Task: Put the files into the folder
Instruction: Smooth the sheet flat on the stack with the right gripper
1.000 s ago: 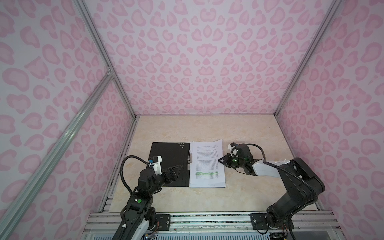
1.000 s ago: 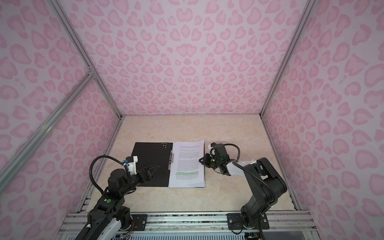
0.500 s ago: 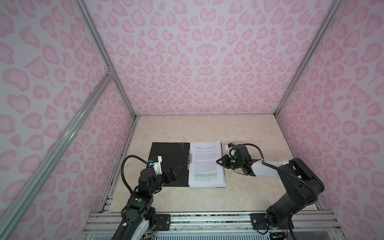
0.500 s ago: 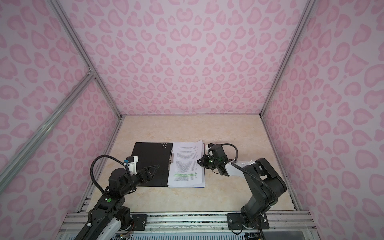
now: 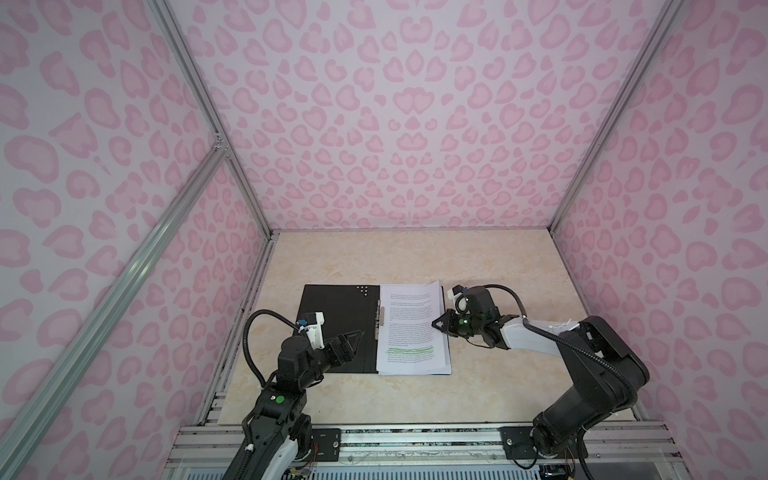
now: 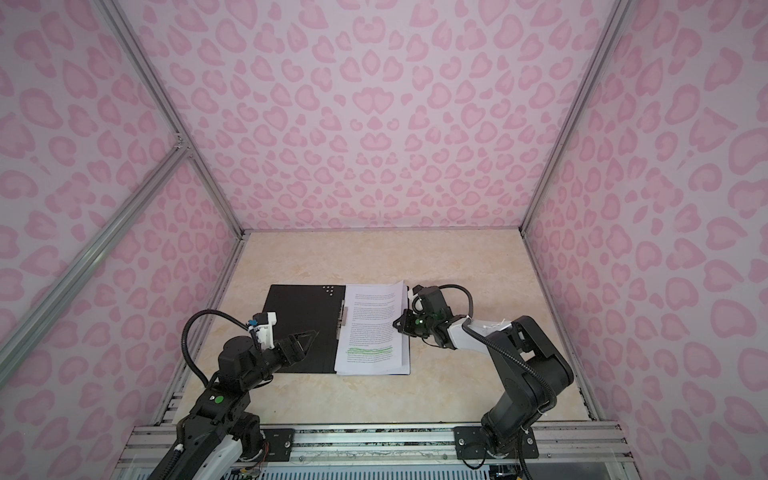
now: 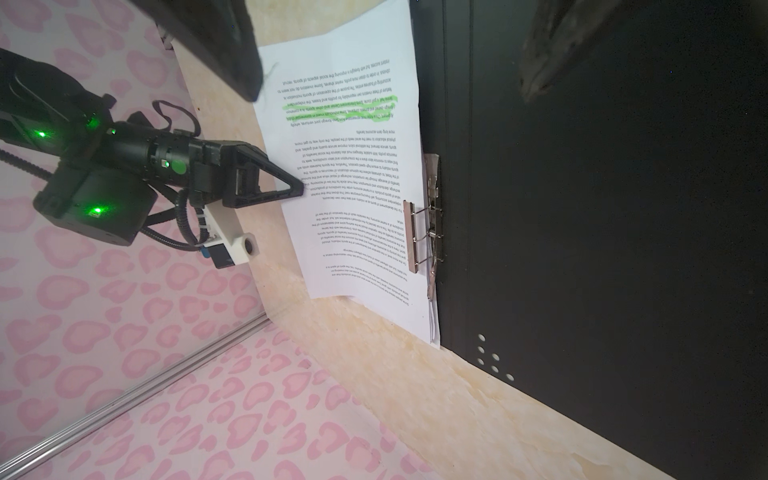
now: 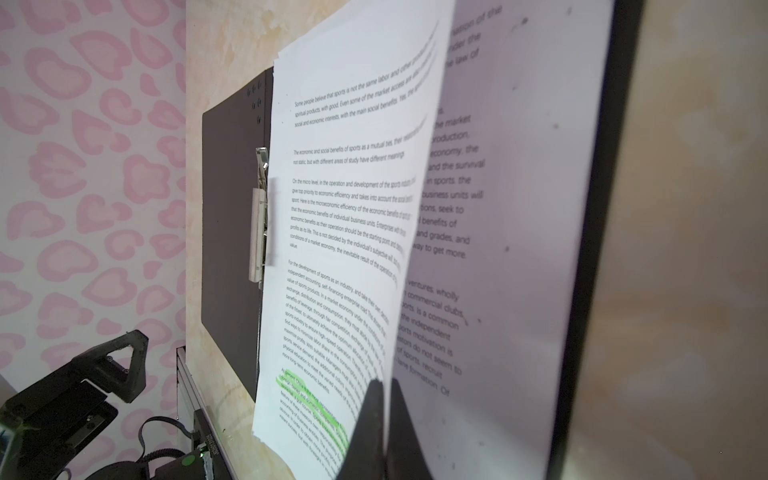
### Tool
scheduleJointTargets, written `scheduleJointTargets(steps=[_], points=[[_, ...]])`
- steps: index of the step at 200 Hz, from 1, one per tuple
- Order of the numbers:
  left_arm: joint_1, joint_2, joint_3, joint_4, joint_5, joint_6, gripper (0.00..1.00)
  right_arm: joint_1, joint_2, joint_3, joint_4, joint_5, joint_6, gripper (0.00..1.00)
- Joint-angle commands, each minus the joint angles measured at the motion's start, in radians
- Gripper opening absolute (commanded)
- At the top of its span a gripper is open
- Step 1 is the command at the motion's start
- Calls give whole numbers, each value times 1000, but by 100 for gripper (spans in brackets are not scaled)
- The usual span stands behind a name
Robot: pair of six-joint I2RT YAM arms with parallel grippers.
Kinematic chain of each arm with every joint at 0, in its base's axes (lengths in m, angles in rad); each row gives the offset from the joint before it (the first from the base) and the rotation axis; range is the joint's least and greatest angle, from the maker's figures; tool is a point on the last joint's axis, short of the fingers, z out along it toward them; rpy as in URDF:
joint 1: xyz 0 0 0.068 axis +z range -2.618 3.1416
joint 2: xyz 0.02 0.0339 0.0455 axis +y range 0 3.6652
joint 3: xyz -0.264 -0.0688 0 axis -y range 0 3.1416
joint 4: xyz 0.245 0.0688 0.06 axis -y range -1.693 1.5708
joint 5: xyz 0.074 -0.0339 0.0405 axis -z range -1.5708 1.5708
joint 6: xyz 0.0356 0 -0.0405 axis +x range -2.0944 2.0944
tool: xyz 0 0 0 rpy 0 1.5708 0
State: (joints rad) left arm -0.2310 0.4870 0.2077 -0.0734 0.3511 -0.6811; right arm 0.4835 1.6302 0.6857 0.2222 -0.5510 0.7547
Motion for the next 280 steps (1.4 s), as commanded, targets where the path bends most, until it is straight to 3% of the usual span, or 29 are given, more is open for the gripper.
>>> scheduleJointTargets(steps=[1,35,59,121,208,280], points=[[0,18,7,30,2,5,98,5,-14,5,-39,29,-26,25],[-1,126,13,67,36,11,98,12,-96,-2,-163,151,-63,55],[-12,226,20,98,53,12,98,32,-164,-30,-223,232,-64,63],[-22,437,48,117,41,8,99,167,-200,-105,-244,361,58,69],[-30,556,76,80,-16,9,100,270,-211,-88,-330,464,188,69],[-57,660,105,84,-23,17,100,333,-187,-38,-397,528,207,70]])
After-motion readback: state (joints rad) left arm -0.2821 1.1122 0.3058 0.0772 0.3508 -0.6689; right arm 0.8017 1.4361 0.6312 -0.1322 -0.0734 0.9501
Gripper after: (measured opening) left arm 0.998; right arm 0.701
